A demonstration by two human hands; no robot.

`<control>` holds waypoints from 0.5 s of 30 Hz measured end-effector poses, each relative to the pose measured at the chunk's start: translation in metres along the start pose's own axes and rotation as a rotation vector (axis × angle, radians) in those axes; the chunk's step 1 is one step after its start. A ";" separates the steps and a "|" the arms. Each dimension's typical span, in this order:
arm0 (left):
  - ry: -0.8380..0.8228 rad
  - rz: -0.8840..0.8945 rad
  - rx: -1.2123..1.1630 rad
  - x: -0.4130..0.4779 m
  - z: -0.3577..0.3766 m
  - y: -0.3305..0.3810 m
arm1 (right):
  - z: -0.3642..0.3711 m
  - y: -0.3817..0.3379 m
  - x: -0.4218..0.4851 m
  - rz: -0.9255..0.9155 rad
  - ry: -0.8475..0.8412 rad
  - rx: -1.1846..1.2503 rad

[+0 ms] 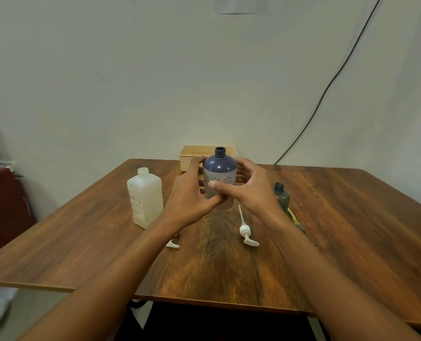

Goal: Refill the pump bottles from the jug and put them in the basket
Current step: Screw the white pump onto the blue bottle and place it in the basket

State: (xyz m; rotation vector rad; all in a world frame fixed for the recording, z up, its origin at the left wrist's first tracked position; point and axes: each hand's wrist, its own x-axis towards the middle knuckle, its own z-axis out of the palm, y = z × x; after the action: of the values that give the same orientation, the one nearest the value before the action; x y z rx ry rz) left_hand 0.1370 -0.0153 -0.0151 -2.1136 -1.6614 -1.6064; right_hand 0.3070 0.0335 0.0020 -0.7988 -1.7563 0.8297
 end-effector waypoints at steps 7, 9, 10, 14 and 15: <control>0.044 0.005 0.025 -0.001 -0.003 -0.004 | -0.008 0.014 0.005 -0.071 -0.120 -0.086; 0.055 -0.007 0.043 0.000 -0.006 -0.005 | -0.016 0.024 0.005 -0.125 -0.148 -0.198; 0.056 -0.015 0.048 0.000 -0.007 -0.006 | -0.020 0.031 0.005 -0.165 -0.149 -0.275; 0.056 -0.034 0.057 0.000 -0.008 -0.011 | -0.037 0.067 0.004 -0.343 -0.387 -0.745; 0.057 -0.036 0.060 0.000 -0.008 -0.012 | -0.040 0.076 0.003 -0.366 -0.491 -0.847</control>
State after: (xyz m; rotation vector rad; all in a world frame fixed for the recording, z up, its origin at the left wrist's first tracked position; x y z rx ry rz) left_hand 0.1231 -0.0149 -0.0178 -2.0018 -1.7174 -1.5898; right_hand 0.3544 0.0843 -0.0479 -0.7887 -2.6498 -0.0170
